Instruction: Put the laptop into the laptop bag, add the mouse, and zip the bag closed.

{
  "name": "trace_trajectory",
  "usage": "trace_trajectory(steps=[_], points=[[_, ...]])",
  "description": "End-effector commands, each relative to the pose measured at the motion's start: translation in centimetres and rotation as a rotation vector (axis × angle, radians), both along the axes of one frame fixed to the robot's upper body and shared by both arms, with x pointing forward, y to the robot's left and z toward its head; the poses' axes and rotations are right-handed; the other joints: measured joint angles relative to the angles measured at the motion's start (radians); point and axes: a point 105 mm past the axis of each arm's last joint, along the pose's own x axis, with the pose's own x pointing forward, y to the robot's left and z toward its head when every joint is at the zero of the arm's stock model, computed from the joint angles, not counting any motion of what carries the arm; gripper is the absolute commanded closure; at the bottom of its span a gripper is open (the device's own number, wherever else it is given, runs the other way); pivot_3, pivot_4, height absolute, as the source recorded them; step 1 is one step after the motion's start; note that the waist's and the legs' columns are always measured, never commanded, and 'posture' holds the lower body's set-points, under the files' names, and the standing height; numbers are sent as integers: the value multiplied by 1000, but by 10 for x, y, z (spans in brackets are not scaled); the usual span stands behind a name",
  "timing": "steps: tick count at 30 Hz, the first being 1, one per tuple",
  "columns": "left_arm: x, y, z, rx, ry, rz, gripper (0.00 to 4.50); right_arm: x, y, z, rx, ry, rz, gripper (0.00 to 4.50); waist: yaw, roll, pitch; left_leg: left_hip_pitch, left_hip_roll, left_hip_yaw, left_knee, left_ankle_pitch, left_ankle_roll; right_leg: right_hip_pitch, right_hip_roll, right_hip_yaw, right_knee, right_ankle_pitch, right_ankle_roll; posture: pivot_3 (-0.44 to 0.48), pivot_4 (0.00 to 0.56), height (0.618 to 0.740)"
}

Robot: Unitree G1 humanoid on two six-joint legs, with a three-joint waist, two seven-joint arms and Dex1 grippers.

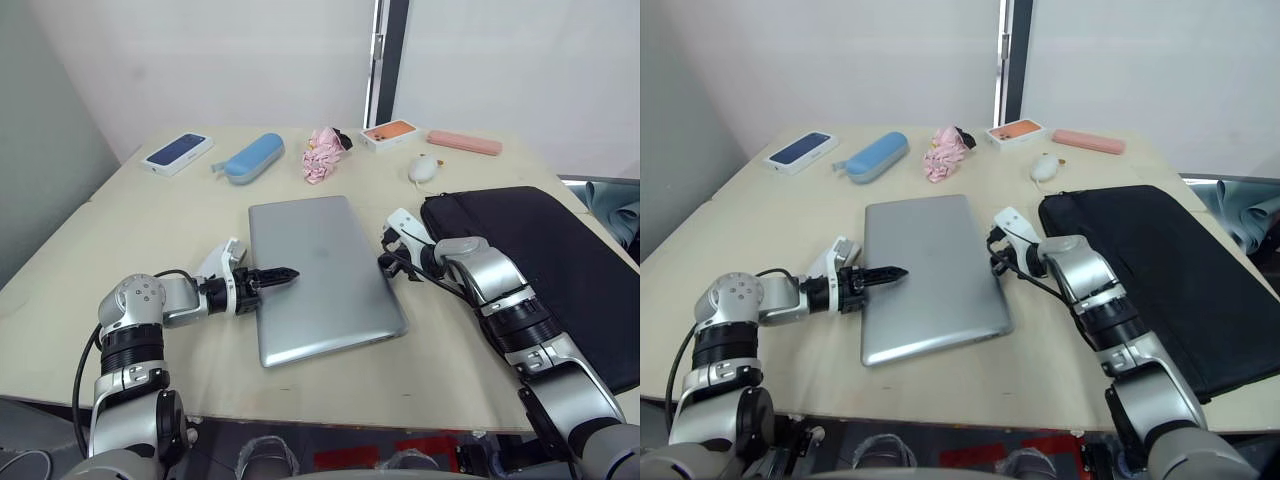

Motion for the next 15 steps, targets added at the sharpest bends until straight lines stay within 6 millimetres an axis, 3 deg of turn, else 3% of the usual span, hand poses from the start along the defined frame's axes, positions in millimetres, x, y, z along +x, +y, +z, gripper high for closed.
trace_trajectory(steps=[1,3,5,13,15], points=[[-7,-23,-4,-52,50,-95,3256,-11,28,4,63,3,111,4500,3,0,0,0,0,0,0,0,0,0,0,0,0,0,0,0,150,740],[-6,-20,-1,-43,38,-90,3830,-11,27,4,60,3,110,4500,4,-1,0,-1,0,-1,1,0,0,1,-1,-2,-2,0,-1,0,150,740],[-4,-18,4,-34,20,-92,4119,-11,25,4,56,0,109,4500,4,-1,0,-1,0,-1,1,0,0,1,-1,-2,-3,0,-2,0,150,740],[2,-8,27,-14,-41,-107,4121,-8,21,22,41,-66,122,4500,1,-1,5,-3,1,-4,-1,1,-1,1,0,-5,-5,4,5,0,150,740],[2,-6,32,7,-55,-119,4121,-7,19,35,39,-112,127,4500,-1,-1,6,-3,1,-4,-3,1,-1,1,1,-6,-6,4,5,0,150,740]])
